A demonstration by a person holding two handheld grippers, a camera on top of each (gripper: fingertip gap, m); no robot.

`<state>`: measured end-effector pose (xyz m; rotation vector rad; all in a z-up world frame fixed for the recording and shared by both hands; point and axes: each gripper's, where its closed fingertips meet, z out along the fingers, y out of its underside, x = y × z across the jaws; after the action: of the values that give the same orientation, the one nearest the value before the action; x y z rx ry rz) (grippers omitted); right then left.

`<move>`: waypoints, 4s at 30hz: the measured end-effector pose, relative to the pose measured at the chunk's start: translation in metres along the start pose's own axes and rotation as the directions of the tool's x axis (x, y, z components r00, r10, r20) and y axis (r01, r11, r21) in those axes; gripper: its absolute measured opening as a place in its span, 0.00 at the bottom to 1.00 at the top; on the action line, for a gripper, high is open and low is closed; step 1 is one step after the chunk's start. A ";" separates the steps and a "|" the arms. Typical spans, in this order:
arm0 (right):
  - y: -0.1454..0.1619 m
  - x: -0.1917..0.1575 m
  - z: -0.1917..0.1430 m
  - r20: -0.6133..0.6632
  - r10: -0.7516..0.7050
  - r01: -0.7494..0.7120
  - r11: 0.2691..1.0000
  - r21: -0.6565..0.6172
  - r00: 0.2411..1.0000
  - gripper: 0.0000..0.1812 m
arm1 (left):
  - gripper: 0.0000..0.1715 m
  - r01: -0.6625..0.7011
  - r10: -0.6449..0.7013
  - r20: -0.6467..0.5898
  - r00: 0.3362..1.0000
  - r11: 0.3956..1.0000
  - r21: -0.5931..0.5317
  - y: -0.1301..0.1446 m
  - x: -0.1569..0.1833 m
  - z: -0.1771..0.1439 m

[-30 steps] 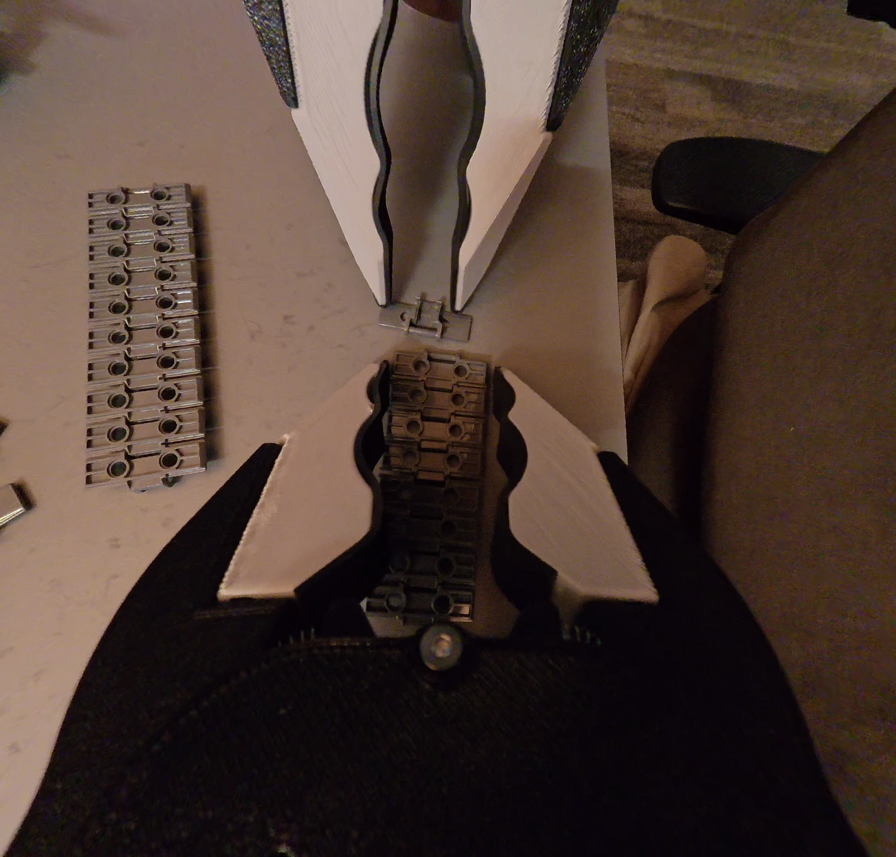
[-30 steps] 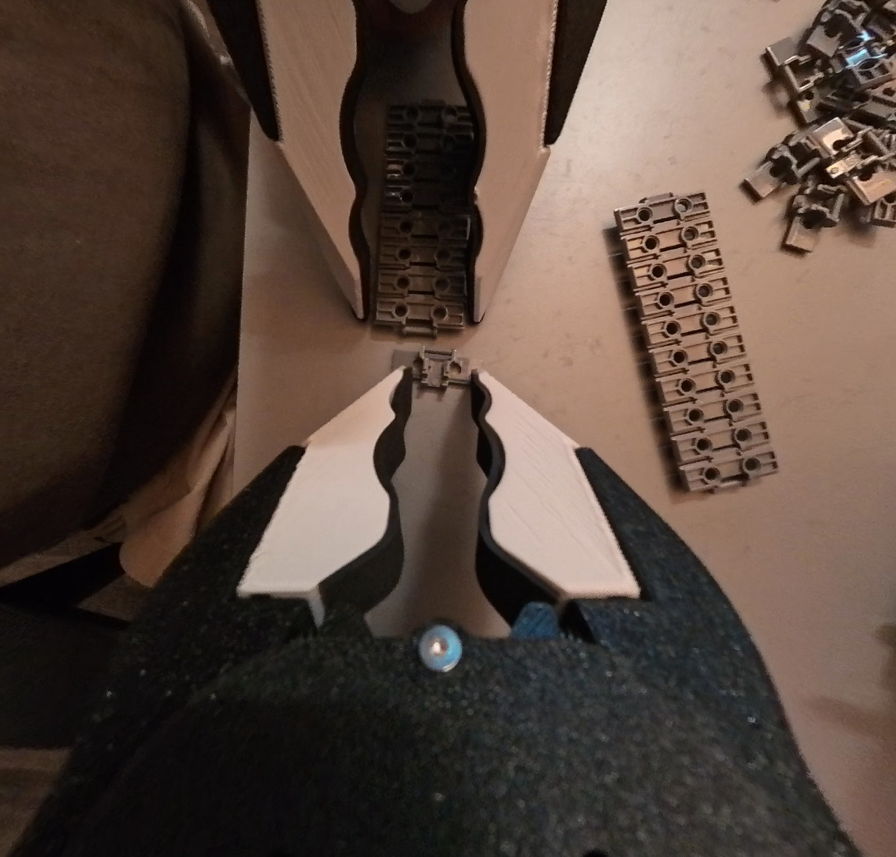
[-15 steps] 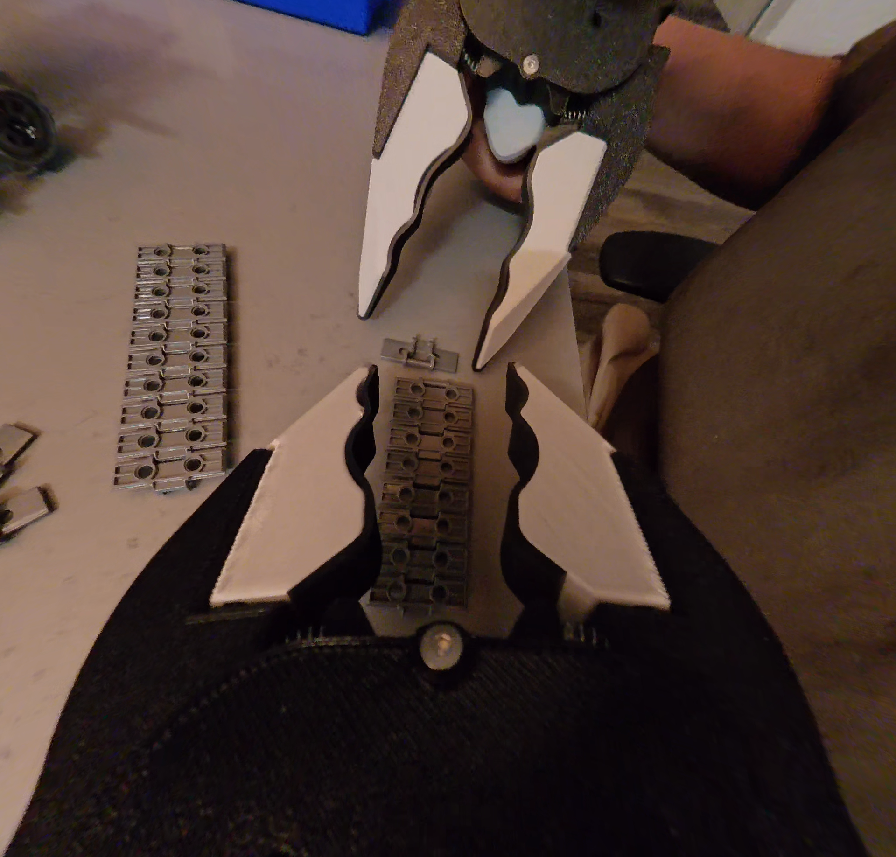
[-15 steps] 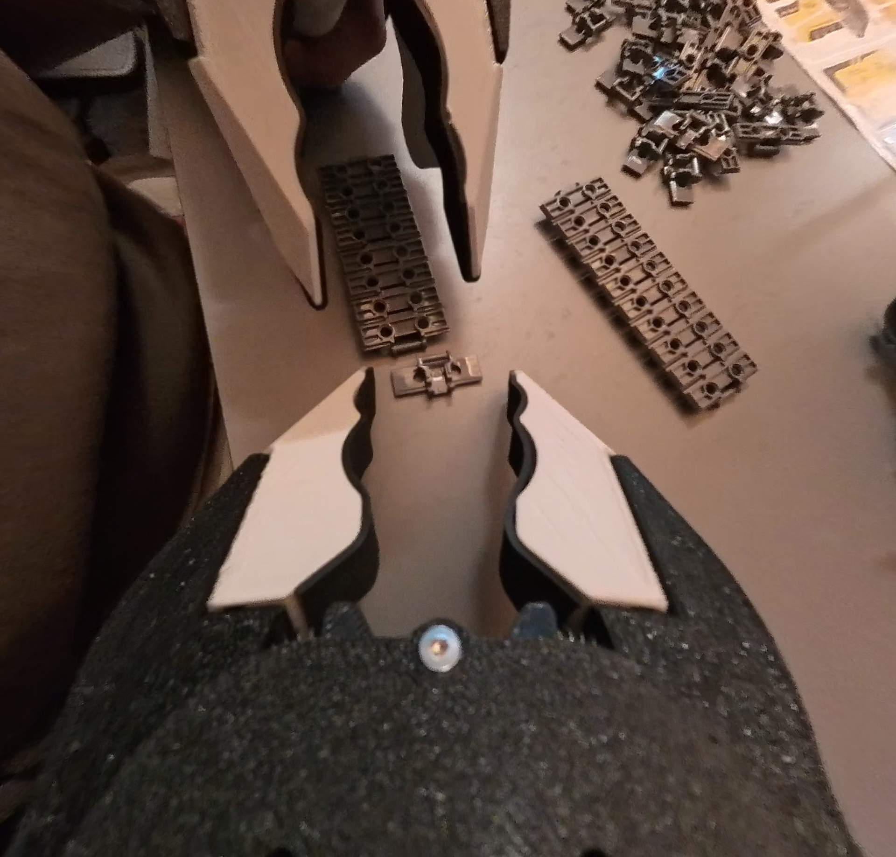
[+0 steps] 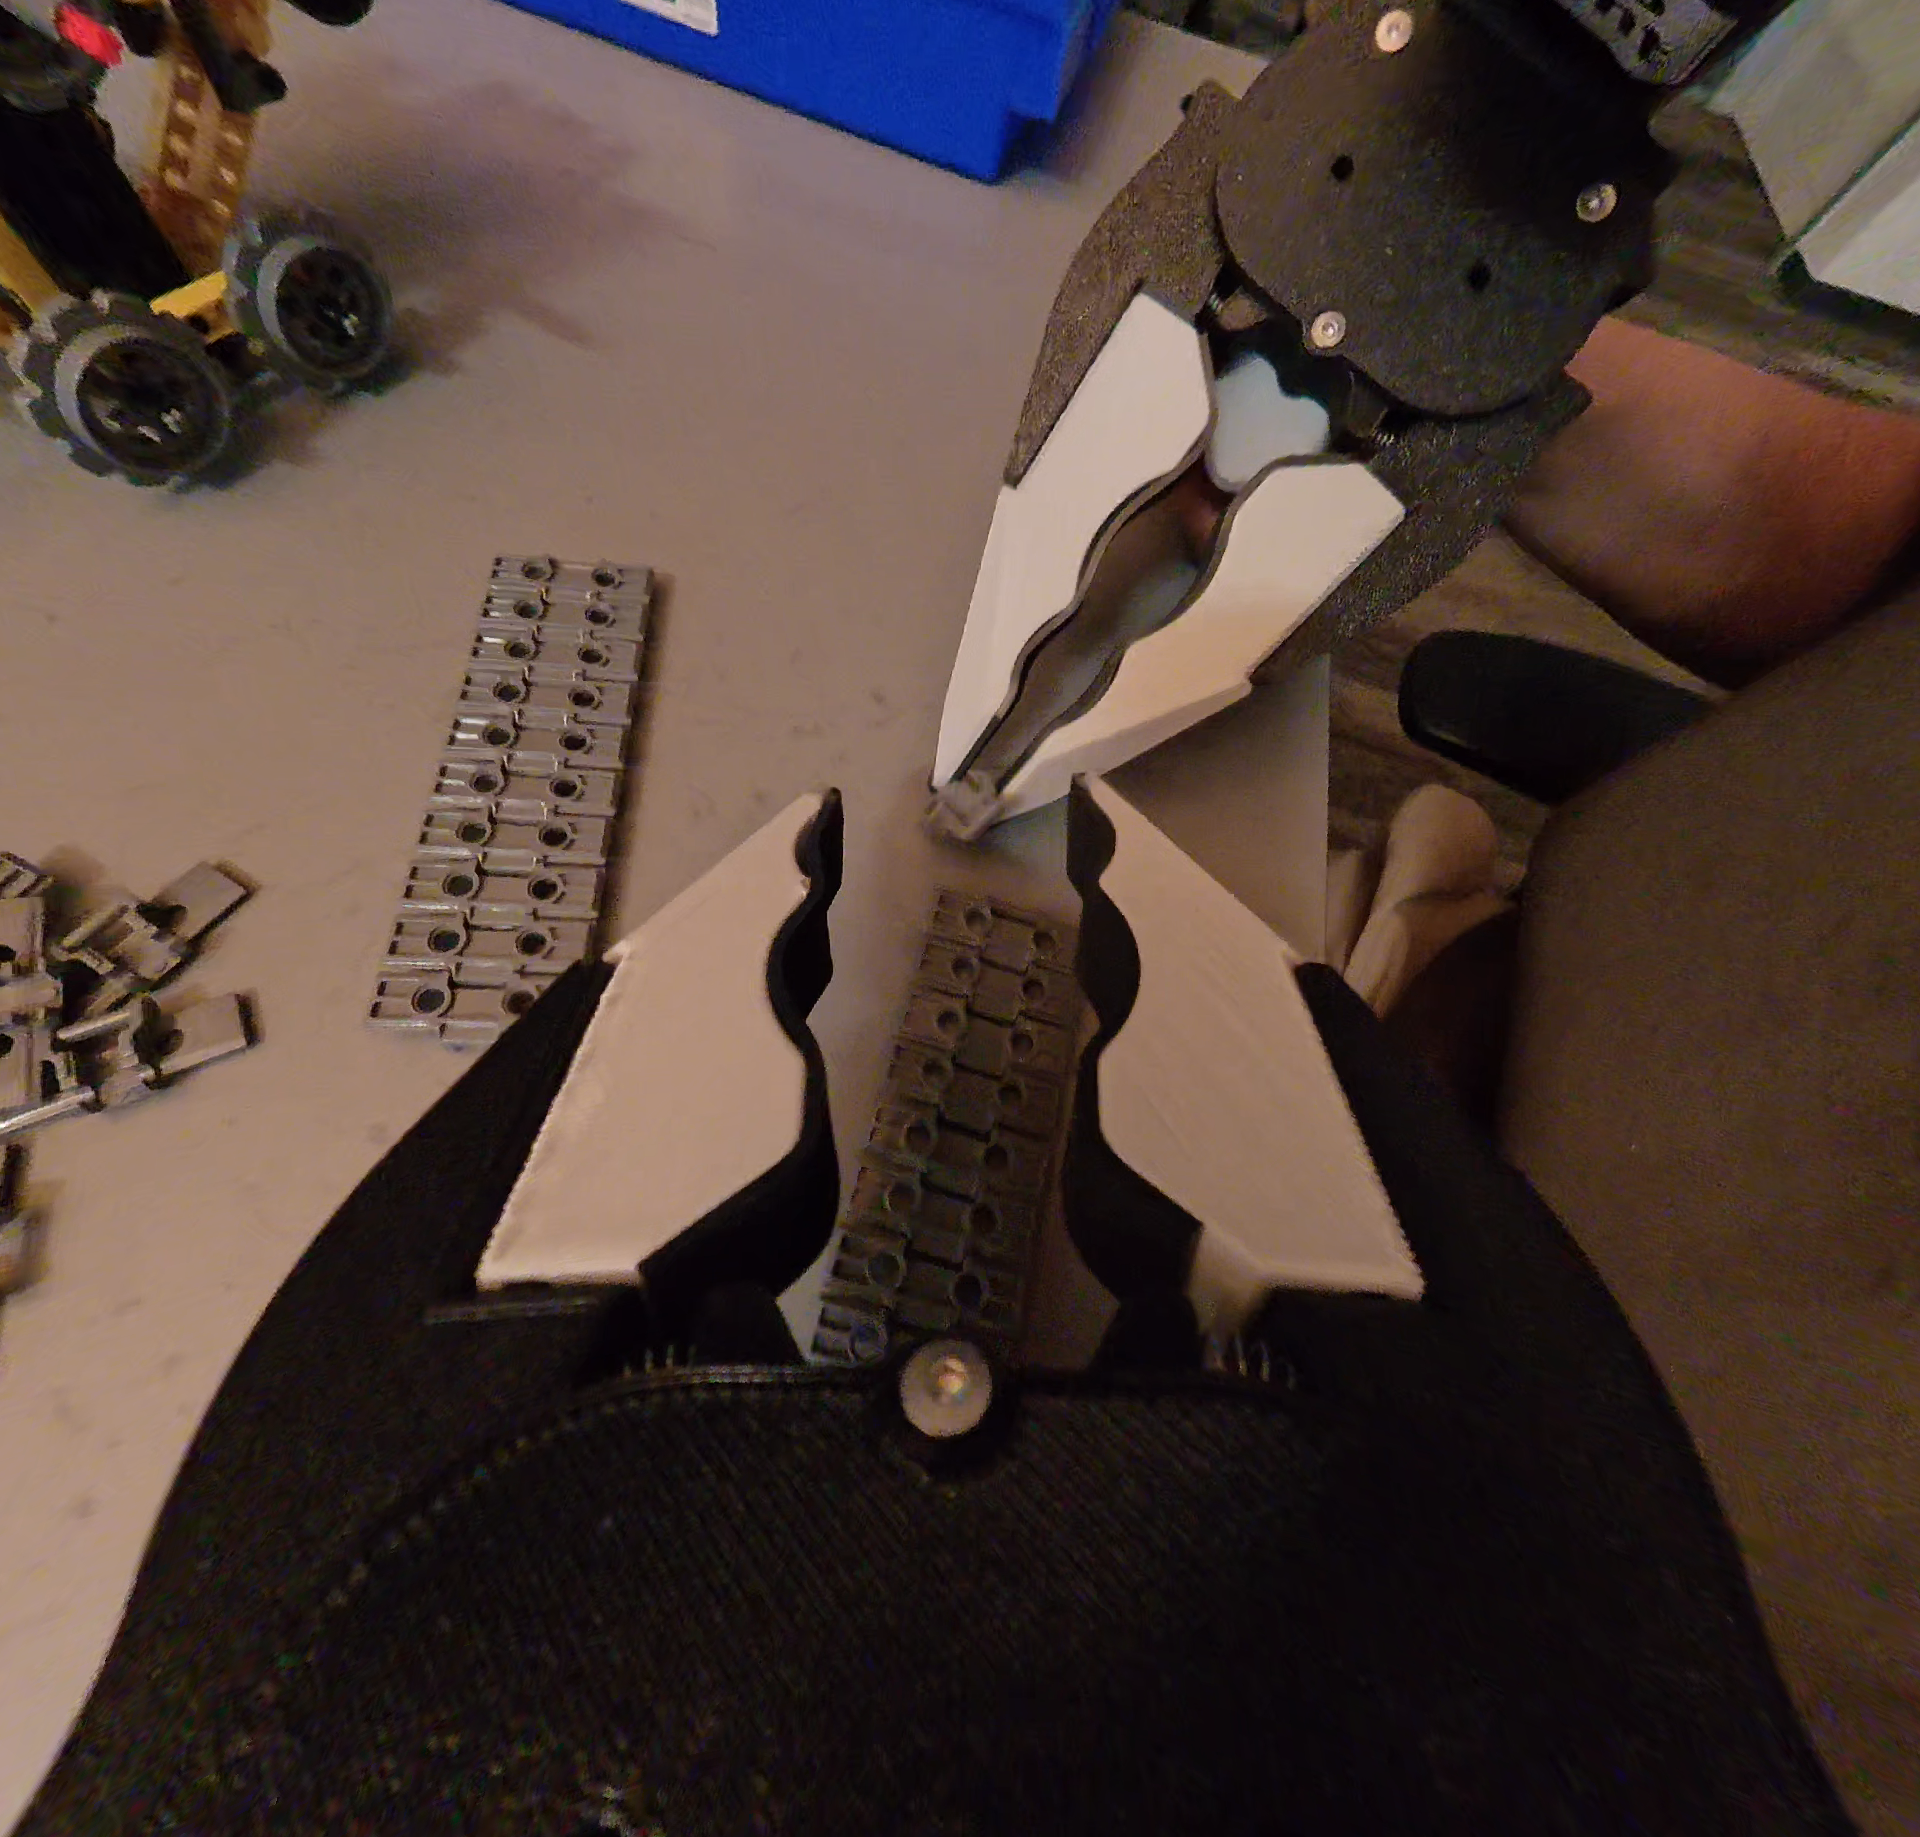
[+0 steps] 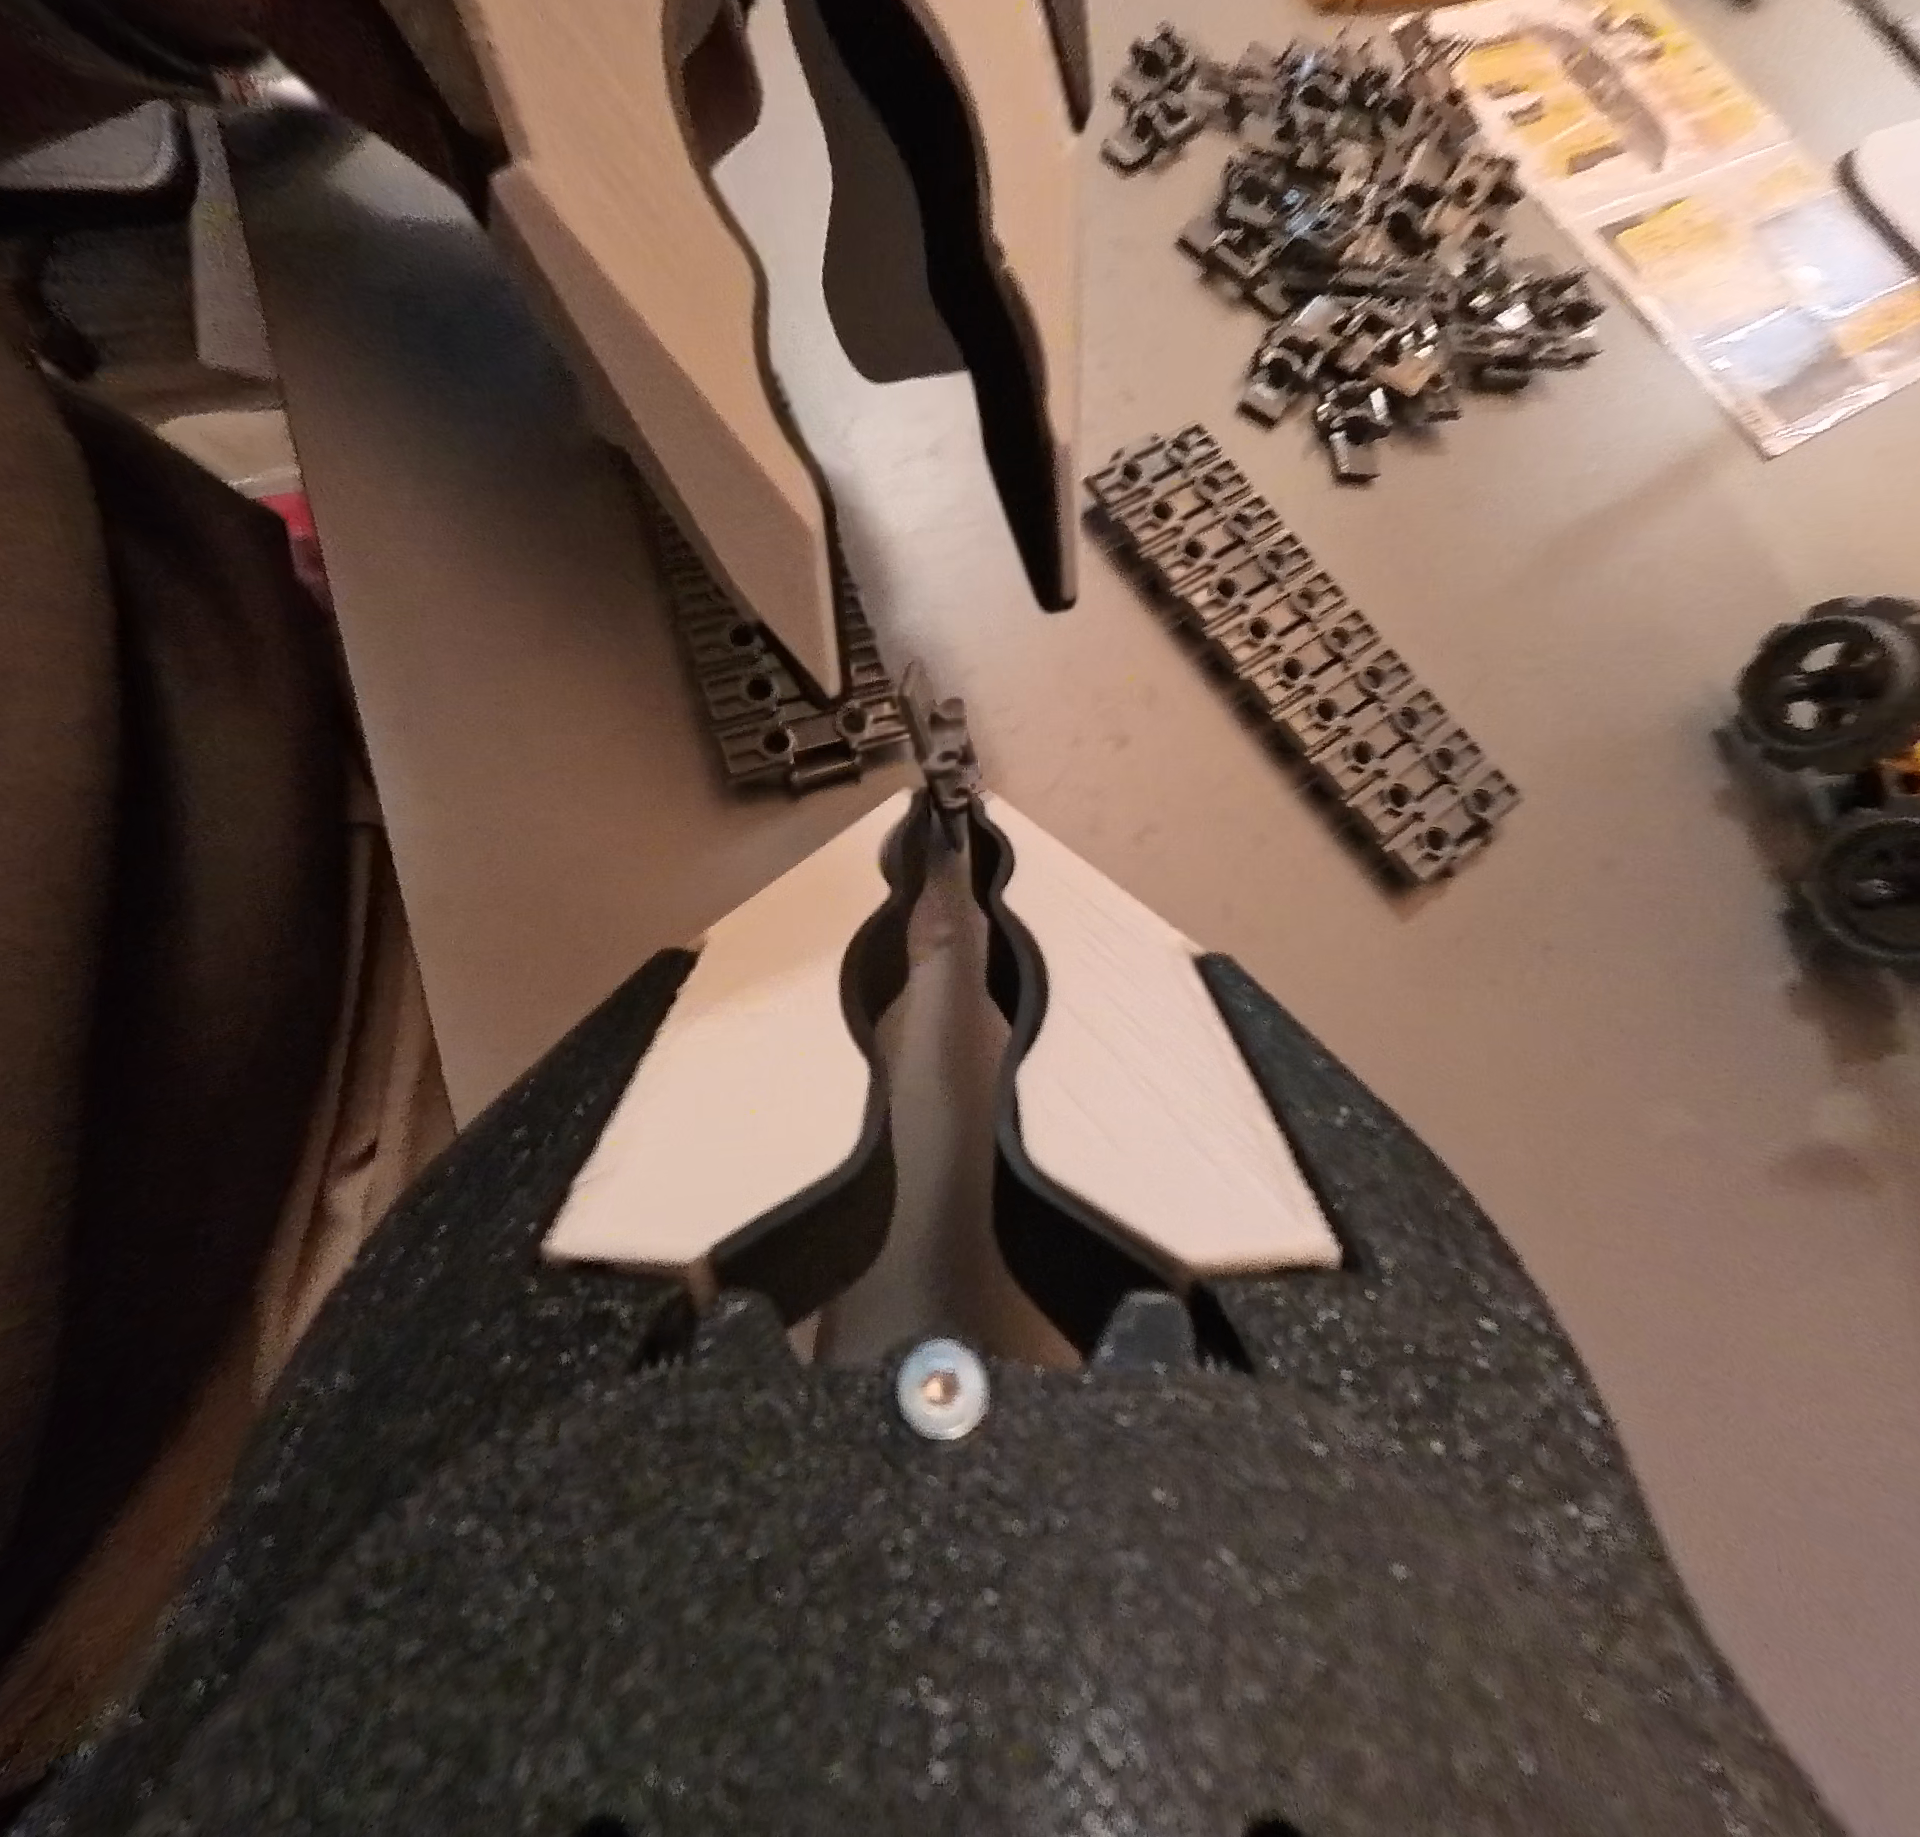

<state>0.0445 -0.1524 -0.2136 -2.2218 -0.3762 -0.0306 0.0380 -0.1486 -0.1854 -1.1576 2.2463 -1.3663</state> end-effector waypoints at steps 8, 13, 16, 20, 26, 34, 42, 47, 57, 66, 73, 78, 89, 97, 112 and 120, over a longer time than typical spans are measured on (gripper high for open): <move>-0.011 0.001 -0.011 -0.021 -0.012 0.014 0.995 0.096 1.000 0.03 | 0.11 -0.144 0.144 0.042 0.989 0.990 0.005 -0.002 0.005 0.006; -0.015 0.011 -0.015 -0.083 0.017 -0.007 0.992 0.126 0.996 0.07 | 0.06 -0.223 0.221 0.137 0.966 0.975 -0.006 -0.005 -0.001 0.005; -0.029 0.031 -0.030 -0.186 0.148 -0.098 0.962 0.253 0.971 0.16 | 0.03 -0.218 0.205 0.211 0.956 0.975 0.038 -0.012 -0.011 -0.002; -0.051 0.042 -0.047 -0.058 0.525 -0.430 0.752 0.500 0.849 0.16 | 0.03 -0.230 0.179 0.262 0.948 0.957 0.179 -0.032 -0.013 -0.018; -0.067 0.044 -0.054 0.225 0.697 -0.638 0.413 0.650 0.681 0.24 | 0.03 -0.295 0.195 0.368 0.909 0.925 0.238 -0.045 -0.015 -0.035; -0.081 0.030 -0.045 0.127 0.614 -0.534 0.545 0.647 0.779 0.13 | 0.03 -0.012 -0.052 0.137 0.989 0.903 0.430 -0.054 -0.010 -0.048; -0.078 0.018 -0.048 0.126 0.401 -0.404 0.751 0.522 0.907 0.04 | 0.07 0.155 -0.131 -0.092 0.987 0.926 0.344 -0.046 0.007 -0.040; -0.009 0.020 -0.036 0.248 0.232 -0.229 0.972 -0.044 0.940 0.04 | 0.28 0.088 -0.090 0.008 0.996 0.985 0.148 -0.008 0.001 -0.029; 0.031 -0.014 -0.024 0.742 0.123 0.296 0.864 -0.407 0.659 0.05 | 0.37 -0.027 0.028 0.099 0.995 1.000 -0.005 0.033 0.011 -0.030; 0.013 -0.002 0.000 0.672 -0.012 0.377 0.835 -0.400 0.740 0.10 | 0.39 -0.034 0.034 -0.013 0.999 0.998 -0.049 0.037 0.022 -0.023; 0.016 0.012 -0.008 0.490 0.024 0.203 0.892 -0.404 0.871 0.15 | 0.38 -0.012 0.012 -0.036 0.999 1.000 -0.015 0.033 0.023 -0.027; 0.023 0.014 -0.023 0.274 0.145 -0.020 0.910 -0.413 0.951 0.13 | 0.38 -0.001 -0.001 -0.061 0.998 1.000 -0.025 0.034 0.025 -0.026; 0.037 -0.012 -0.032 0.009 0.299 -0.290 0.934 -0.210 0.954 0.10 | 0.37 0.000 0.000 -0.075 0.997 1.000 -0.004 0.032 0.027 -0.029; 0.015 -0.005 -0.015 -0.087 0.246 -0.255 0.958 -0.129 0.966 0.13 | 0.35 0.109 -0.106 -0.052 0.993 0.992 0.064 0.023 0.011 -0.036; 0.012 -0.004 -0.009 -0.172 0.320 -0.341 0.934 -0.107 0.932 0.28 | 0.36 0.219 -0.210 -0.086 0.974 0.969 0.115 0.017 0.000 -0.042; 0.010 -0.001 -0.001 -0.172 0.335 -0.365 0.912 -0.187 0.926 0.29 | 0.38 0.186 -0.185 -0.022 0.982 0.981 0.058 0.025 -0.002 -0.034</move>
<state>0.0463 -0.1596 -0.2207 -2.4559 0.1131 -0.0316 0.0072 -0.1199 -0.1887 -1.3694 2.1375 -1.5059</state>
